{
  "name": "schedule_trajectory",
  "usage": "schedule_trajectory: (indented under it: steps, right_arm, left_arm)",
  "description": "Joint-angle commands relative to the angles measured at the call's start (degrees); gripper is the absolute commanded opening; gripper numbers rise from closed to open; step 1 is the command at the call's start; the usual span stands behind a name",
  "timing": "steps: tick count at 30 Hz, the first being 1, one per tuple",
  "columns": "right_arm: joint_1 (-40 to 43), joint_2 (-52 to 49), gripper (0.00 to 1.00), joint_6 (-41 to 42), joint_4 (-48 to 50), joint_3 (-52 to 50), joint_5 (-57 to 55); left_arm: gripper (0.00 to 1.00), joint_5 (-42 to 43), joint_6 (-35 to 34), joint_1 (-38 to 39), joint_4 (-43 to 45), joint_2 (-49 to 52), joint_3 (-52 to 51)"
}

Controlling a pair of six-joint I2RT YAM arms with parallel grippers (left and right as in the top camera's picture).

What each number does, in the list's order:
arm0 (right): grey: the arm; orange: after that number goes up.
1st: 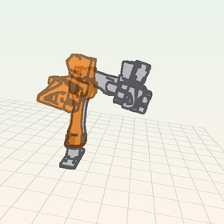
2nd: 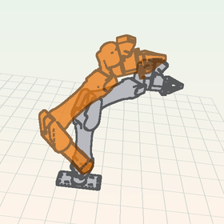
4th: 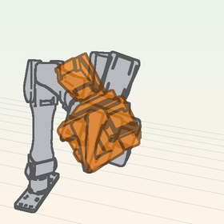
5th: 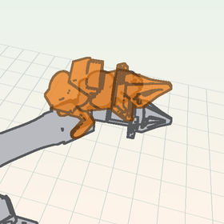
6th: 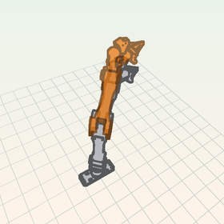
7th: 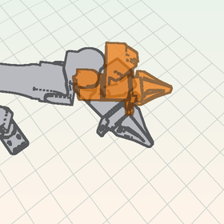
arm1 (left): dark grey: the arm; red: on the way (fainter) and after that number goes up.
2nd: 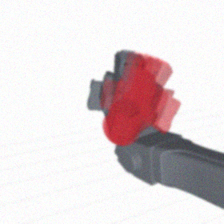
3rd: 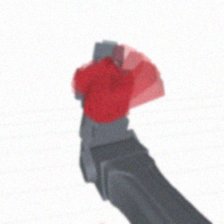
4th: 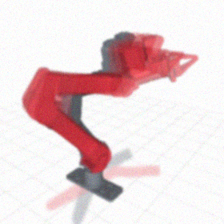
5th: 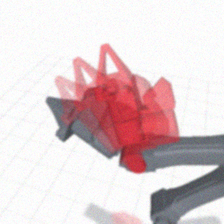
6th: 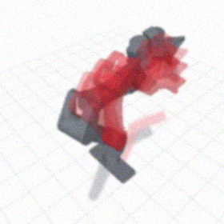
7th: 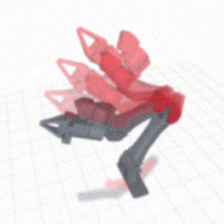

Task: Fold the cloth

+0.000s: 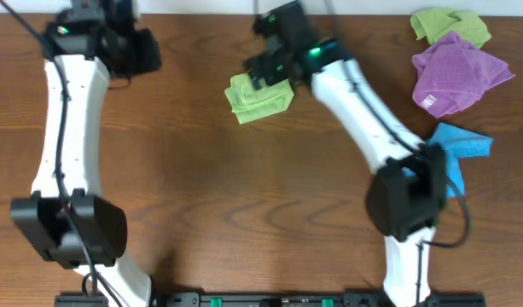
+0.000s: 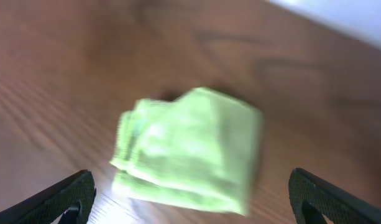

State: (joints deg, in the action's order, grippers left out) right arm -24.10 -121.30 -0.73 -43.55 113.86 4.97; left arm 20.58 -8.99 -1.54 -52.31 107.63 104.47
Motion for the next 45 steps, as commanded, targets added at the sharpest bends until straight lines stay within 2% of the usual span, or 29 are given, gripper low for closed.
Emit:
schedule_trajectory:
  steps: [1, 4, 8, 12, 22, 25, 35, 40, 45]
  right_arm:
    - [2.84, 1.81, 0.99, -2.14, -2.19, 0.9, -1.97]
    - [5.9, 1.73, 0.99, -2.14, -5.62, 0.87, -1.49]
    - [7.61, 1.66, 0.99, -2.16, -7.3, 0.87, -1.51]
    - [8.28, 1.66, 0.99, -2.82, -7.43, 0.87, -1.2]
    - [8.35, 1.66, 0.99, -5.14, -8.57, 0.87, -0.07]
    - [8.33, 1.66, 0.99, -5.62, -9.01, 0.87, -0.07]
    - [8.39, 1.66, 0.99, -5.79, -9.22, 0.87, -0.09]
    - [8.39, 1.62, 0.99, -5.79, -9.29, 0.83, -0.07]
    - [8.37, 0.26, 0.93, -5.79, -9.2, 0.76, -0.04]
  left_arm:
    - [0.6, 12.63, -3.43, 1.22, 7.19, 0.72, -9.55]
    - [0.79, 17.27, -8.35, 2.47, 19.3, 0.72, -19.63]
    - [0.98, 18.73, -15.13, 4.57, 31.06, 0.81, -27.98]
    - [0.95, 19.93, -20.52, 6.71, 39.01, 1.57, -32.54]
    - [0.95, 24.24, -32.09, 8.87, 48.59, 10.43, -33.03]
    - [0.95, 24.06, -32.72, 8.87, 50.25, 11.98, -33.03]
    - [0.96, 25.73, -41.09, 9.11, 58.75, 17.66, -33.0]
    - [0.95, 26.01, -42.34, 9.62, 61.2, 19.76, -32.96]
    - [0.95, 27.52, -44.85, 9.88, 65.61, 22.45, -32.94]
